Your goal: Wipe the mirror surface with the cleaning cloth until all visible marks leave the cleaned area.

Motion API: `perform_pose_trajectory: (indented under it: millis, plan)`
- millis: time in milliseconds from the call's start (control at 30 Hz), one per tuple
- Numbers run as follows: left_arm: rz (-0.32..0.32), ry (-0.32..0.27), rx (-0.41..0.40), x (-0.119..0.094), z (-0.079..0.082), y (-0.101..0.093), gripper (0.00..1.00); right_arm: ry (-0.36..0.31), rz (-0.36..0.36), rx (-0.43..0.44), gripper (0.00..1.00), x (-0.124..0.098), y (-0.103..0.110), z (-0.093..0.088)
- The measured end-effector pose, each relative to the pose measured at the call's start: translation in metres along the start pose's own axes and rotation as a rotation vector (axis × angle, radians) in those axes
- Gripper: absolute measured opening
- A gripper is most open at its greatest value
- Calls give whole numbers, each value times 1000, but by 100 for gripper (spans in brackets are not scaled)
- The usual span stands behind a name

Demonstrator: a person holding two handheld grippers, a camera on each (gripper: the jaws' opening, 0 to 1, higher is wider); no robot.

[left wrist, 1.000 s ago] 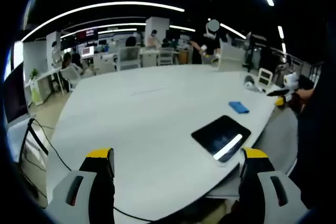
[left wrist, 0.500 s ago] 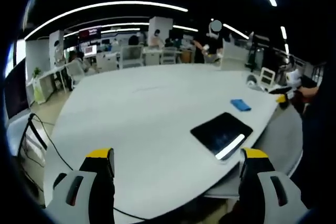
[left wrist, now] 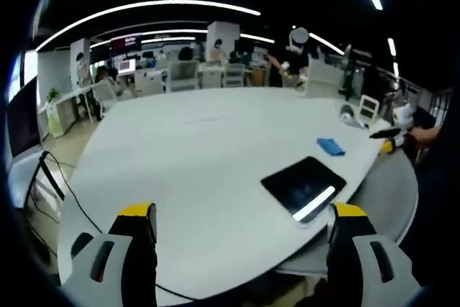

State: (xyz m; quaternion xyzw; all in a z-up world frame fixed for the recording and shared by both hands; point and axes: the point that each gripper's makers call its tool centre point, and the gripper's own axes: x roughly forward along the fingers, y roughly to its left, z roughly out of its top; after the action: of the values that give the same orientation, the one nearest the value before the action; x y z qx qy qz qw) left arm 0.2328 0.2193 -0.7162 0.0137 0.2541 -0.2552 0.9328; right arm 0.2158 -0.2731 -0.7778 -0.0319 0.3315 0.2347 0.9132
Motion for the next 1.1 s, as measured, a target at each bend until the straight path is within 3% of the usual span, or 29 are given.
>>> perform_pose_trajectory:
  millis: [300, 767, 833, 1100]
  plan:
    - [-6, 14, 1, 13, -1, 0, 100, -12, -23, 44, 100, -3, -4, 2]
    - [16, 10, 5, 12, 2, 8, 100, 6, -44, 15, 100, 2, -15, 21]
    - [22, 9, 10, 12, 3, 11, 100, 54, -57, 58, 100, 2, -17, 14]
    - [53, 31, -27, 10, -6, 23, 100, 32, -62, 110, 100, 4, -15, 14]
